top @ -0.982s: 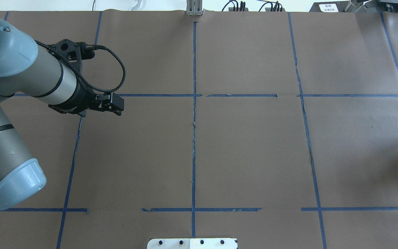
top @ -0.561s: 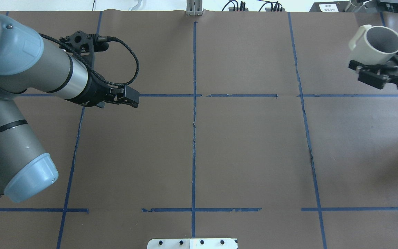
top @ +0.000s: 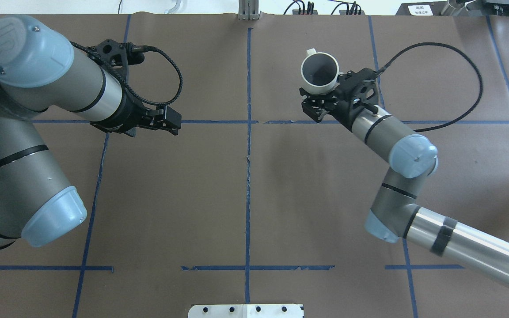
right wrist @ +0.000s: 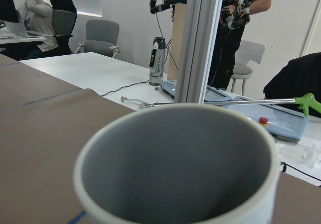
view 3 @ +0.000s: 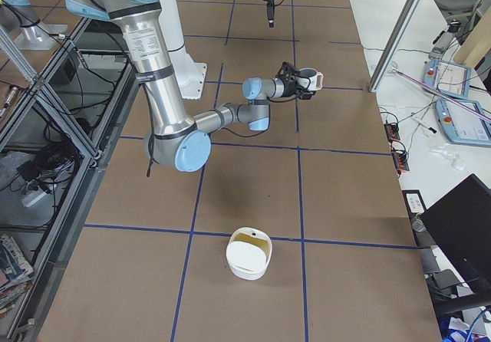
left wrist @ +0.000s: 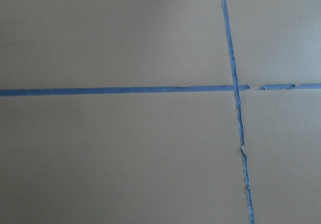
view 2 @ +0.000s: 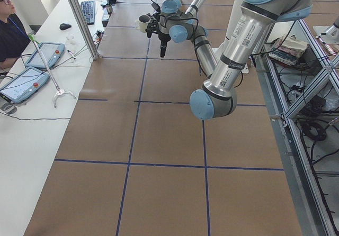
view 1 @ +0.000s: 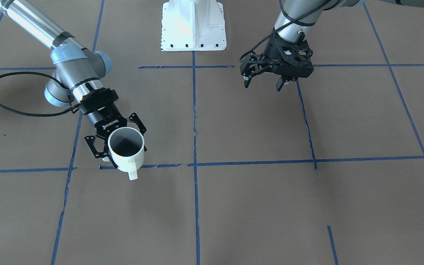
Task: Left arm hands cup to right arm to dump lemon
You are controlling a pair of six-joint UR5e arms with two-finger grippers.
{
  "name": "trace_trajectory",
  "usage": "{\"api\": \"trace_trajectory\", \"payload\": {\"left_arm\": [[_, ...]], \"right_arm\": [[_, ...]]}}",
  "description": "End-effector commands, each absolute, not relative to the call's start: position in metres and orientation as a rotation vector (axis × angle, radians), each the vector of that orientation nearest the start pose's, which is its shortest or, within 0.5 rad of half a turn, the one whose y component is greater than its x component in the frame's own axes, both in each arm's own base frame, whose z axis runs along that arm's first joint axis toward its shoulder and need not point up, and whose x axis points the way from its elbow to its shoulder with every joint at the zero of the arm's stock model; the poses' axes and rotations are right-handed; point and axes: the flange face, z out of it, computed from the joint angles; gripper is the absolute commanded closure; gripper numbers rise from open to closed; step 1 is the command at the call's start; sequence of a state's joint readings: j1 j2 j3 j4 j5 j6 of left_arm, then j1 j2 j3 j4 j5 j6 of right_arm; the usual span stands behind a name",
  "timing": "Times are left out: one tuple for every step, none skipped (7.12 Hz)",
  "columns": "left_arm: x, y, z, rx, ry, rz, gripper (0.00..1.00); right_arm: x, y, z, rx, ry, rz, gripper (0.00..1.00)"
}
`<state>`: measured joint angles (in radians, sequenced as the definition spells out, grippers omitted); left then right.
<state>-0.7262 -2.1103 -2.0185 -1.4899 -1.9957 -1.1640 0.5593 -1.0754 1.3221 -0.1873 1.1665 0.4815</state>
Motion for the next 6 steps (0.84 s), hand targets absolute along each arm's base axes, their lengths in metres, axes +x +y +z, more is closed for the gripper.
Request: {"api": "trace_trajectory", "payload": {"left_arm": [[0.369,-0.451,0.138,0.065,0.994,-0.270,0.12],[0.374,-0.455,0.125,0.048,1.012,-0.316,0.24],[0.378,-0.461,0.124,0.027,1.010,-0.364,0.31],[0.378,-0.464,0.123,0.040,1.022,-0.395,0.31],[0.381,-0.476,0.126,0.078,1.046,-0.412,0.33],[0.387,-0.486,0.131,0.075,1.051,-0.429,0.33]], "right_arm": [[-0.543,-0.483,0.273,1.390,-0.749,-0.026,0.94],[-0.568,-0.467,0.241,1.387,-0.746,-0.029,0.89],[-0.583,-0.447,0.234,1.392,-0.740,-0.018,0.86],[-0.591,-0.433,0.230,1.396,-0.745,-0.013,0.85],[-0.598,-0.423,0.222,1.396,-0.765,-0.019,0.85],[-0.604,-0.415,0.218,1.395,-0.775,-0.022,0.85]]}}
